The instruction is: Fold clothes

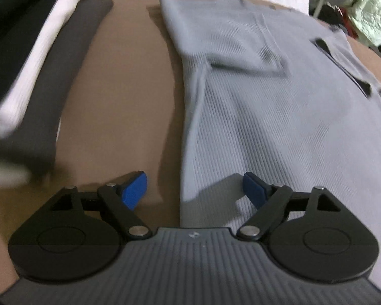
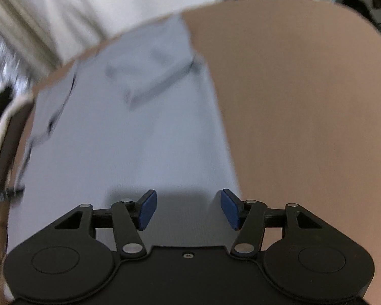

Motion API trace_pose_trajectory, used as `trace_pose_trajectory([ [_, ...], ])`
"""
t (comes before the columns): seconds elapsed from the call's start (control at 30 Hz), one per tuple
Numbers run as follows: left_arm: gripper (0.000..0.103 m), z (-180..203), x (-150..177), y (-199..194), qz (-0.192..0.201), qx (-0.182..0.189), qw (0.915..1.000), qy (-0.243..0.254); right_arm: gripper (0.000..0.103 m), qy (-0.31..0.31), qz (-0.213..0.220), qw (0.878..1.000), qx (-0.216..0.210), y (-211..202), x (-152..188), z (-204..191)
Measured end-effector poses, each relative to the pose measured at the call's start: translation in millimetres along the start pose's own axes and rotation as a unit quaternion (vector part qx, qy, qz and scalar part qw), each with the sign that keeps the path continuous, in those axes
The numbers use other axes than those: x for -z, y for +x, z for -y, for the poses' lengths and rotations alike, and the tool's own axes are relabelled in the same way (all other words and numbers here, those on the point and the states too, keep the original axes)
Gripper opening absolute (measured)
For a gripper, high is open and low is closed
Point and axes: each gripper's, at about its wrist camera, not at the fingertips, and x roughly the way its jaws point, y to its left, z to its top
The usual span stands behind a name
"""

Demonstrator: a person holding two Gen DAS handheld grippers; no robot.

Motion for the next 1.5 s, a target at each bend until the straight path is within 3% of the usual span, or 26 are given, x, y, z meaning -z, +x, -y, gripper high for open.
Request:
trace_pose_trajectory([
  [0.07,0.084,2.8,20.6,-13.1,-0.008,0.012,0.9999,-0.005,0.063,-0.026,-0.015,1.0,0.005,-8.8,22.6,-6.9],
  [0.2,0.086,18.9,51.7,-29.0,-0.029,0.002,0.9992,0.028,0.063,-0.077,-0.046,0.996,0.014,-26.6,67.2,-20.5],
  [0.27,0.09,24.7,62.2,-36.9,-0.041,0.008,0.9988,0.023,0.063,-0.059,-0.046,0.997,0.018,-40.3,70.6,-15.5],
  [0.33,0.102,29.0,71.9,-43.9,-0.061,0.022,0.9979,0.01,0.066,-0.032,-0.043,0.998,0.02,-54.6,75.3,-6.2],
  [0.47,0.103,39.5,93.9,-54.5,-0.078,0.018,0.9964,0.028,0.072,0.004,-0.055,0.998,0.02,-68.4,89.7,12.9],
  [0.53,0.103,37.7,103.7,-62.1,-0.082,0.042,0.9956,0.018,0.072,0.01,-0.066,0.998,0.024,-64.4,101.2,21.0],
  [0.57,0.1,35.3,108.7,-66.5,-0.081,0.056,0.9951,0.009,0.073,0.012,-0.07,0.997,0.025,-62.5,106.8,24.8],
  [0.63,0.075,30.5,118.9,-77.6,-0.072,0.059,0.9956,0.01,0.073,0.004,-0.057,0.998,0.013,-62.6,112.1,21.6],
  [0.67,0.049,29.4,122.9,-83.3,-0.066,0.048,0.9964,0.02,0.075,0.0,-0.05,0.999,0.007,-62.7,114.7,20.0],
  [0.7,0.031,28.9,125.3,-89.0,-0.059,0.036,0.9971,0.03,0.06,-0.004,-0.043,0.999,0.001,-62.8,117.4,18.3],
  [0.73,0.023,25.8,127.1,-93.5,-0.055,0.041,0.9974,0.025,0.044,-0.008,-0.037,0.999,-0.005,-62.8,120.0,16.7],
  [0.77,0.014,21.2,127.9,-95.7,-0.052,0.054,0.9971,0.01,0.009,-0.012,-0.03,0.999,-0.011,-62.9,122.7,15.1],
  [0.87,0.012,9.5,128.3,-98.1,-0.049,0.082,0.9951,-0.029,0.009,-0.024,-0.01,0.999,-0.03,-63.1,130.6,10.3],
  [0.97,0.011,9.3,129.0,-98.6,-0.052,0.077,0.9952,-0.032,0.009,-0.035,0.01,0.998,-0.047,-63.2,138.5,5.5],
  [1.03,0.014,17.6,138.5,-99.1,-0.062,0.071,0.9952,-0.024,0.01,-0.006,0.023,0.999,-0.034,-60.5,143.2,5.5],
  [1.13,0.038,20.6,139.2,-91.6,-0.068,0.098,0.9921,-0.038,0.017,0.036,0.042,0.998,-0.014,-56.5,150.0,5.3],
  [1.17,0.053,19.7,138.4,-89.7,-0.067,0.112,0.9904,-0.045,0.023,0.04,0.044,0.998,-0.013,-55.5,150.0,3.6],
  [1.2,0.06,18.2,139.2,-89.0,-0.068,0.126,0.9884,-0.052,0.029,0.043,0.047,0.998,-0.012,-54.6,150.0,1.8],
  [1.23,0.06,18.0,139.2,-88.2,-0.067,0.13,0.9877,-0.054,0.032,0.046,0.051,0.998,-0.009,-54.7,152.2,-1.2],
  [1.27,0.054,18.9,138.4,-87.2,-0.065,0.126,0.9885,-0.052,0.037,0.048,0.056,0.997,-0.005,-54.9,154.4,-4.2],
  [1.3,0.023,20.7,138.2,-87.2,-0.061,0.116,0.9903,-0.047,0.038,0.049,0.061,0.997,-0.001,-54.9,156.5,-7.3],
  [1.33,0.007,23.2,138.4,-88.1,-0.053,0.101,0.9928,-0.037,0.038,0.026,0.062,0.998,0.012,-52.6,156.3,-12.8],
  [1.37,0.003,20.4,138.3,-92.0,-0.047,0.093,0.9941,-0.032,0.037,0.004,0.064,0.998,0.023,-50.5,156.1,-18.0],
  [1.43,0.003,15.3,138.8,-99.6,-0.034,0.095,0.994,-0.044,0.02,0.003,0.071,0.997,0.022,-54.4,154.5,-17.0],
  [1.5,0.003,13.2,136.7,-108.1,-0.013,0.1,0.9939,-0.045,0.012,0.002,0.079,0.997,0.021,-58.3,153.0,-16.0],
])
